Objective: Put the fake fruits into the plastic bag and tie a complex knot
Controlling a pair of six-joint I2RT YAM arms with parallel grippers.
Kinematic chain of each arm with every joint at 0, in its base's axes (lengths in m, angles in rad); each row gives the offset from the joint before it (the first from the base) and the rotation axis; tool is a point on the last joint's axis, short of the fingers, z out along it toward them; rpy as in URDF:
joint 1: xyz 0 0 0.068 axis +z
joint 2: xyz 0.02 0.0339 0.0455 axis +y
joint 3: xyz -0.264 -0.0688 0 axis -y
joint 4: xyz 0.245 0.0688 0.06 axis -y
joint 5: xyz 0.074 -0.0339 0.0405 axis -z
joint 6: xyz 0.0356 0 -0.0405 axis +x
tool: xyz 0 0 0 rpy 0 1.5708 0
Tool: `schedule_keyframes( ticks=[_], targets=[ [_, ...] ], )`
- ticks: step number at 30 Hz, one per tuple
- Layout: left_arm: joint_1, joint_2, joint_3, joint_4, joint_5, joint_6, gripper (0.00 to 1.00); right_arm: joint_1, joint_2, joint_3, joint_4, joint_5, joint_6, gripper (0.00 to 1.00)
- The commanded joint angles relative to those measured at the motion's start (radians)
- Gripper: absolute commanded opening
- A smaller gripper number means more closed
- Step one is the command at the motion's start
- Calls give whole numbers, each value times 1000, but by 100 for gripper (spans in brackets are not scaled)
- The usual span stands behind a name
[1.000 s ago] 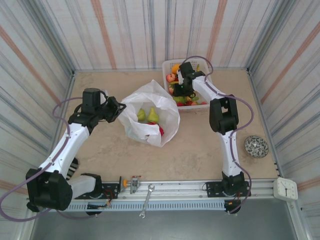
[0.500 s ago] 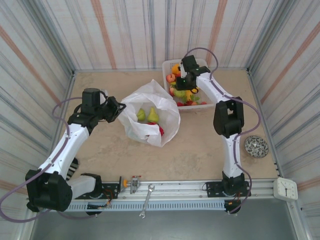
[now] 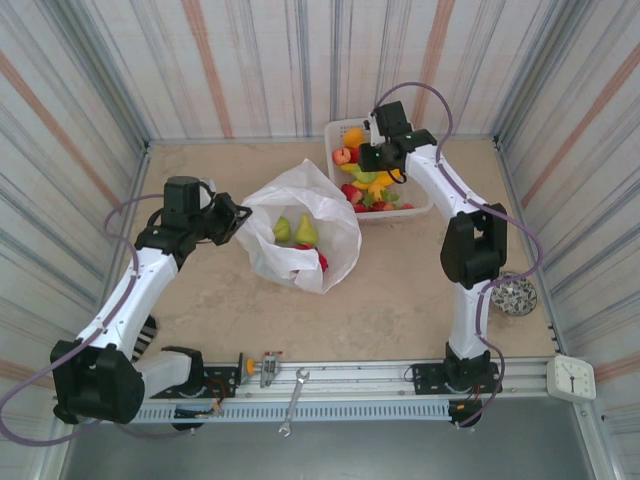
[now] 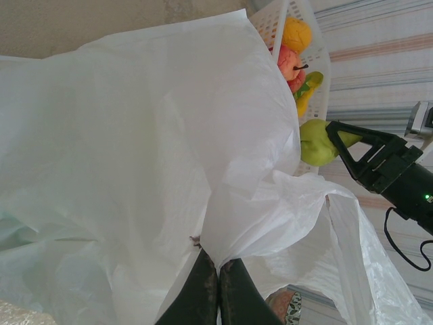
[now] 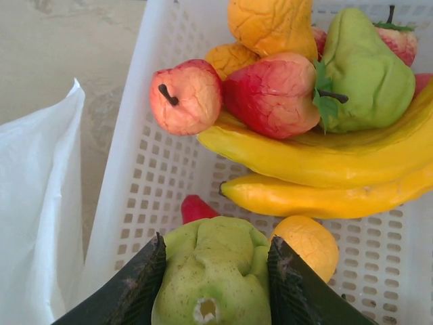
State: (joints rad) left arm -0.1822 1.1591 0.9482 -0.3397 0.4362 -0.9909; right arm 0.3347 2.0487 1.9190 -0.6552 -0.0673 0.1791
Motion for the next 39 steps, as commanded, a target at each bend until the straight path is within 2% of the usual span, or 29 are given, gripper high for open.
schedule_keyframes(
  ticks=[1,6,17,23,31,39],
  targets=[
    [8,-26,3,8,5,10,0,-8,-14,-13,11,16,-10,36],
    [9,-28,4,5,3,10,0,-17,17,-27,16,-13,11,31],
    [9,-19,5,9,7,9,0,-43,-47,-114,58,-74,42,29],
    [8,-16,6,15,9,7,0,-61,-140,-212,110,-106,73,29],
    [7,-12,11,16,9,6,0,-121,-276,-381,227,-230,153,29],
    [9,-2,12,20,15,6,0,-126,-542,-602,279,-262,208,28]
  ],
)
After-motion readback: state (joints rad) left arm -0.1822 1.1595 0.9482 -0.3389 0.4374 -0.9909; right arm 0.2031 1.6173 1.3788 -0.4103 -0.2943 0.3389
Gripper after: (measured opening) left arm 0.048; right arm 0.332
